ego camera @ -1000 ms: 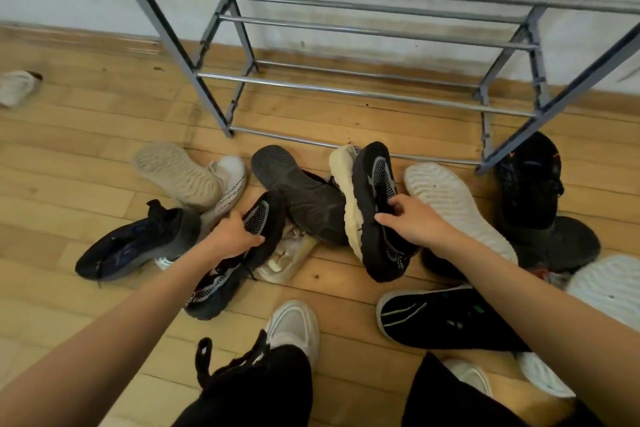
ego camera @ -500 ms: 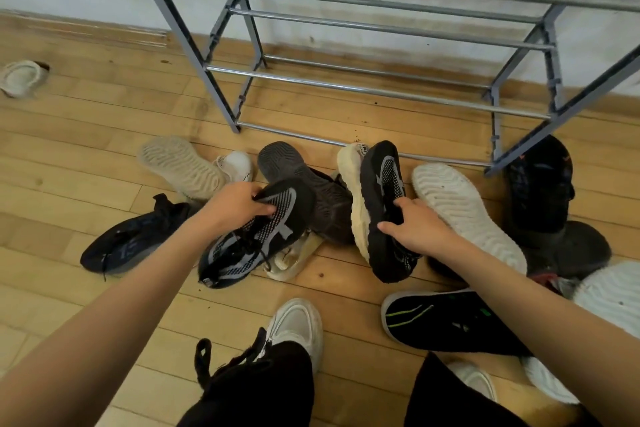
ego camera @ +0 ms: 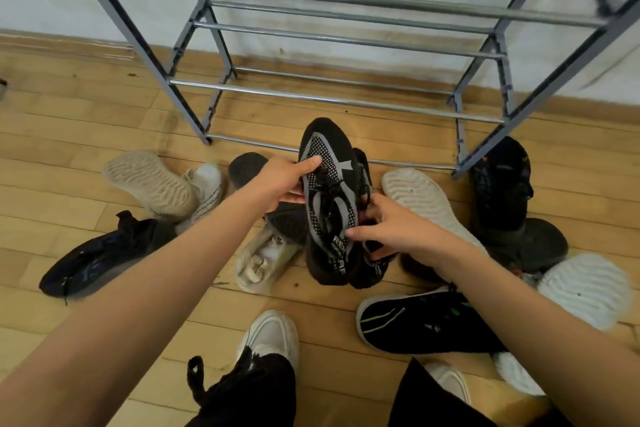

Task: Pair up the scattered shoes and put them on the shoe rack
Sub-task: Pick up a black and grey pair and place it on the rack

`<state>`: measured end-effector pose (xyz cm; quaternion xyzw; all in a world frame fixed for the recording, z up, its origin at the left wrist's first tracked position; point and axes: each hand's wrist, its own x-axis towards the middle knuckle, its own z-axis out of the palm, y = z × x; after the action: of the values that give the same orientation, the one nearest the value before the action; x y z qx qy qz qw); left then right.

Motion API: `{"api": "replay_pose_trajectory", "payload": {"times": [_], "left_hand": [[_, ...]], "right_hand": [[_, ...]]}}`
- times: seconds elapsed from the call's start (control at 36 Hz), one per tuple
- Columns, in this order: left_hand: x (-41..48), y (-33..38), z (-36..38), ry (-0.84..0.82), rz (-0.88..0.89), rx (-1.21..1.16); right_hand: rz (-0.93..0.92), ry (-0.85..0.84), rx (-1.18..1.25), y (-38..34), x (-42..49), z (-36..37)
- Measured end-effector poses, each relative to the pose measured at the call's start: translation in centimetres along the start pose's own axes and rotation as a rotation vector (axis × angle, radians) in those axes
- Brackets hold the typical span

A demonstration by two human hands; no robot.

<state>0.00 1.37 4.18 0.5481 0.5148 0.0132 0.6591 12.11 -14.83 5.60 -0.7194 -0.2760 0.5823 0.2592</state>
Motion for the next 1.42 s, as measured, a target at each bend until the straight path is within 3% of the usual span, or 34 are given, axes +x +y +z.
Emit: {"api": "replay_pose_trajectory", "payload": {"times": [0.39, 0.44, 0.53, 0.58, 0.64, 0.75, 0.83, 1.03, 1.25, 1.42], "left_hand": [[1.5, 1.3, 7.7, -0.189, -0.006, -0.046], [1.3, 0.7, 8.1, -0.188, 0.047, 0.152], [0.4, -1.0, 8.3, -0.006, 0.2, 0.623], [-1.2, -2.2, 8.2, 0.086, 0.211, 0.72], [-2.3, -3.4, 8.2, 0.063, 0.166, 0.757], [-3.1, -5.9, 8.1, -0.155, -0.119, 0.66], [-3.2, -7.5, 8.3, -0.222, -0.118, 0.568], [-3.1, -6.5, 9.5, -0.126, -0.098, 0.375], [-3.2, -6.1, 11.2, -0.043, 0.037, 0.624], [-3.4, -6.7, 8.7, 0.035, 0.058, 0.402]], "right_hand": [[0.173, 0.23, 0.091, 4.3, -0.4, -5.9], [0.187, 0.284, 0.145, 4.8, -0.3, -6.1], [0.178, 0.374, 0.056, 5.5, 0.2, -6.3], [0.192, 0.41, -0.043, 6.0, 0.4, -6.4], [0.216, 0.419, -0.129, 6.3, 0.4, -6.5], [0.244, 0.364, -0.221, 6.6, 0.1, -6.2], [0.251, 0.329, -0.233, 6.6, -0.1, -6.3], [0.271, 0.269, -0.169, 6.0, -0.5, -6.5], [0.248, 0.254, -0.146, 5.9, -1.0, -6.2], [0.159, 0.276, 0.174, 6.1, -1.4, -6.6]]}}
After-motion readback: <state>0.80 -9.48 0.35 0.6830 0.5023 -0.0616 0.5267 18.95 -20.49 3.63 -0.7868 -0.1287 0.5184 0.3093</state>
